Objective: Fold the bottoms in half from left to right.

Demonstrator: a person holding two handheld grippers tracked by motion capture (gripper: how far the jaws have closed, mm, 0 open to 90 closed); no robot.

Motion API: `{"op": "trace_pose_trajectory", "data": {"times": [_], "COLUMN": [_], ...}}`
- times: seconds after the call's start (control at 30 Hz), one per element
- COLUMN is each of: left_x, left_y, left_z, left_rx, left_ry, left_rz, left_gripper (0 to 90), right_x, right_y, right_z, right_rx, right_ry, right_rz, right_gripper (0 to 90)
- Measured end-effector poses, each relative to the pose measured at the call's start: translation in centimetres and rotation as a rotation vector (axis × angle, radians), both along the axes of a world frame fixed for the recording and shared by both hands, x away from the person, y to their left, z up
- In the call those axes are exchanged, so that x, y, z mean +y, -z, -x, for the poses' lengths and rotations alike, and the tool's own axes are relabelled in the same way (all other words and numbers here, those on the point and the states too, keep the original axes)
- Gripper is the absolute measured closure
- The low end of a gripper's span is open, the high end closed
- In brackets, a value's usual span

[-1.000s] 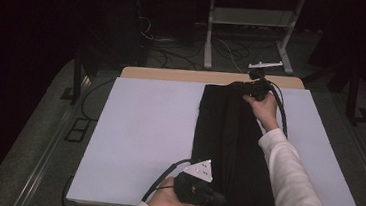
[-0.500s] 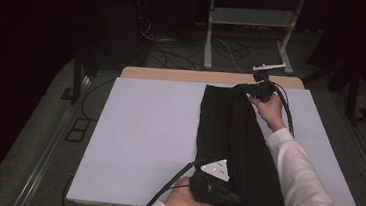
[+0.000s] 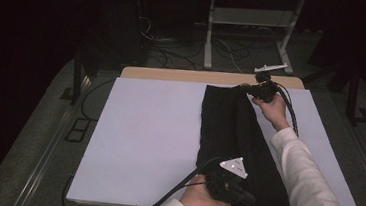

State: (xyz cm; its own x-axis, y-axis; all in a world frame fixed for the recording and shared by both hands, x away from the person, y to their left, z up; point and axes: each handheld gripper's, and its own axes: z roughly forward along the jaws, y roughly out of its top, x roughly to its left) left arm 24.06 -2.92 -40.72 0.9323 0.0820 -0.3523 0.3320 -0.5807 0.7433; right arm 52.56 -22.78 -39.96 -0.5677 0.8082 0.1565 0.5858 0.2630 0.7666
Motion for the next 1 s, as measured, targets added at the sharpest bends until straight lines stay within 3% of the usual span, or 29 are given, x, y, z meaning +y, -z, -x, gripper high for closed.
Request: {"op": "trace_pose_trajectory", "data": {"times": [0.43, 1.0], "left_x": [-3.7, -6.7], "left_y": [0.5, 2.2], "left_z": [-0.3, -1.6], "left_rx": [0.045, 0.115], "left_ry": [0.006, -0.020], "left_rz": [-0.001, 0.010], "left_gripper": [88.5, 88.4], "right_x": [-1.0, -1.5], "right_y": [0.3, 0.7], "right_z": [-0.3, -0.9], "right_rx": [0.004, 0.009], "right_ry": [0.017, 0.007], "right_rz": [0.031, 0.061], "right_gripper": [86.3, 86.3]}}
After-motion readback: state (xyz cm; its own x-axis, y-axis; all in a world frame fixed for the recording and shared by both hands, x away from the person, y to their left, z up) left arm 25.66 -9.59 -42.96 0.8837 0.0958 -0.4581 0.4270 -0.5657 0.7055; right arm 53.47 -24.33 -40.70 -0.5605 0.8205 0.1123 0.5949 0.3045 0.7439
